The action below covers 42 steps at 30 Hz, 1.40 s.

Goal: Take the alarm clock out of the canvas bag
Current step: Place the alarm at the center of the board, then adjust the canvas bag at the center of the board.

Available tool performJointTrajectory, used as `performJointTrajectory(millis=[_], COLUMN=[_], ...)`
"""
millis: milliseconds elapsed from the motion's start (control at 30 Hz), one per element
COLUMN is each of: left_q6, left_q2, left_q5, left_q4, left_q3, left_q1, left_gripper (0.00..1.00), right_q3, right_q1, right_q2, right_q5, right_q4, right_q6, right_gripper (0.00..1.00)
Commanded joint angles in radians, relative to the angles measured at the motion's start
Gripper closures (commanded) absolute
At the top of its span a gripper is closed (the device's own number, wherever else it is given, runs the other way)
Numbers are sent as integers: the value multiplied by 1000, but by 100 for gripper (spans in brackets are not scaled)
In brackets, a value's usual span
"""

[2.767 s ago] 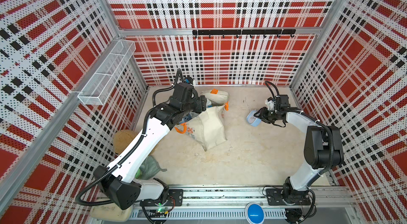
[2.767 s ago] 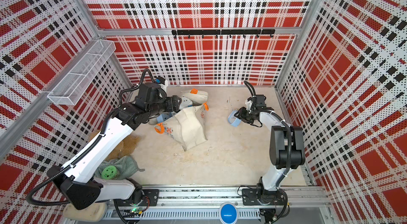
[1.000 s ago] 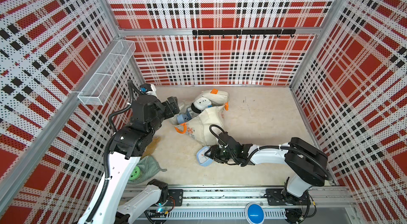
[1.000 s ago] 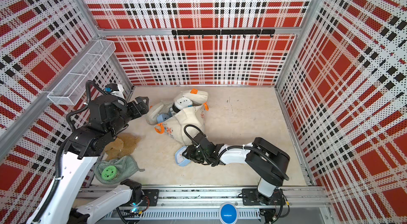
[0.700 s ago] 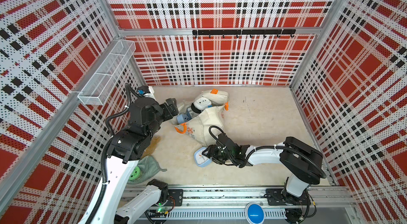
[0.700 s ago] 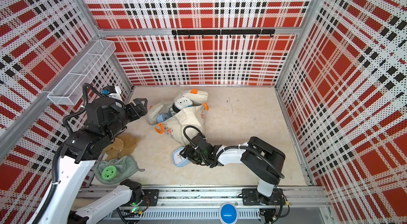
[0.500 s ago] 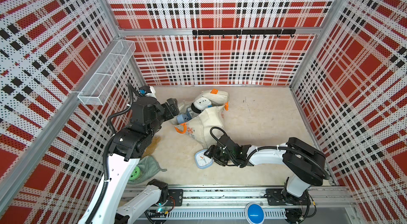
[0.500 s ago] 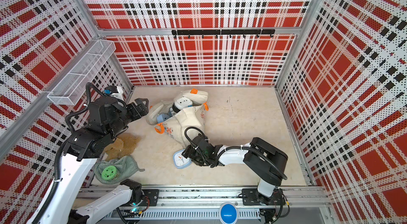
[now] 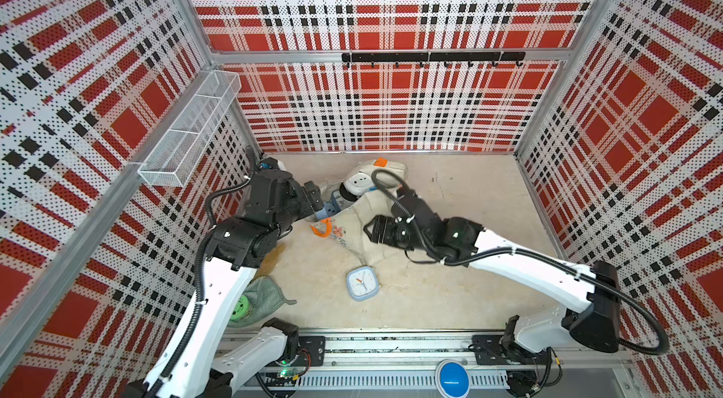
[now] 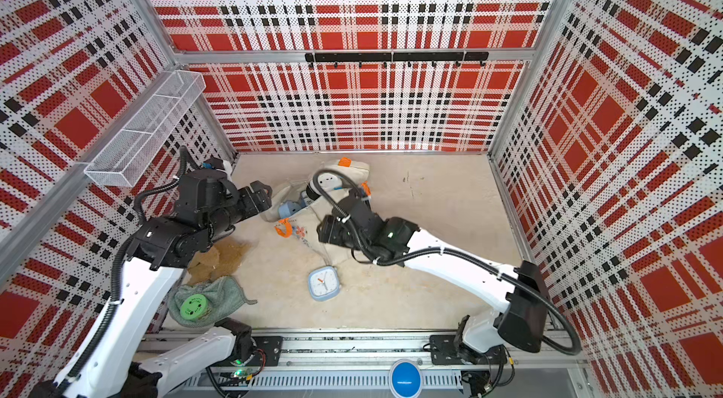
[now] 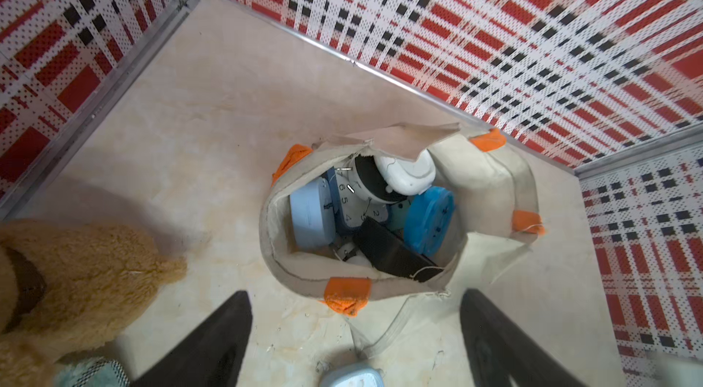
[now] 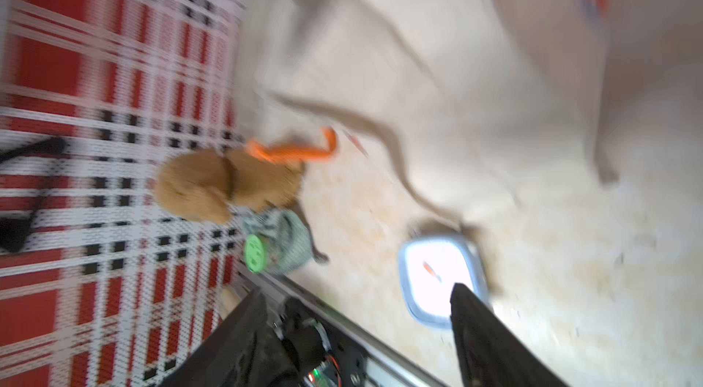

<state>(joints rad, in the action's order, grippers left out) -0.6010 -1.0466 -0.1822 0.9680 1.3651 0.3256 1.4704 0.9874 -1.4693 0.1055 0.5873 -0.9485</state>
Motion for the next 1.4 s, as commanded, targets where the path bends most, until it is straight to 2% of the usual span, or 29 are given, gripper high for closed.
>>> performJointTrajectory(millis=[0, 67, 167, 333, 433, 500, 600, 767, 933, 1033, 1167, 1367], left_q6=[-33, -59, -105, -181, -213, -242, -298, -409, -440, -443, -462, -485], left_q2=[-33, -50, -62, -91, -107, -106, -94, -55, -79, -108, -128, -151], left_q5=[54, 102, 173, 236, 241, 244, 248, 278, 266, 241, 213, 182], left_q4=[38, 23, -28, -81, -89, -101, -119, -229, -268, -268, -281, -304], left_q3=[2, -13, -41, -83, -100, -123, -173, -304, -328, -331, -345, -371], left_q1=[-29, -59, -58, -31, 12, 27, 45, 46, 63, 84, 114, 151], left_gripper=[11, 11, 11, 12, 12, 13, 13, 13, 13, 15, 23, 39], right_q3=[194, 315, 502, 794, 887, 893, 783, 371, 118, 41, 11, 14], right_q1=[-95, -157, -213, -242, -246, -247, -247, -218, -186, -183, -182, -182], right_q2=[-75, -161, -320, -577, -672, -695, -655, -460, -354, -341, -358, -397], right_q5=[8, -54, -109, -179, -210, -228, -254, -289, -301, -313, -325, -331], right_q4=[182, 198, 256, 389, 445, 476, 483, 336, 242, 204, 178, 164], right_q6=[281, 347, 435, 533, 559, 566, 570, 529, 479, 462, 455, 456], right_gripper=[24, 27, 33, 41, 45, 48, 52, 54, 54, 53, 51, 40])
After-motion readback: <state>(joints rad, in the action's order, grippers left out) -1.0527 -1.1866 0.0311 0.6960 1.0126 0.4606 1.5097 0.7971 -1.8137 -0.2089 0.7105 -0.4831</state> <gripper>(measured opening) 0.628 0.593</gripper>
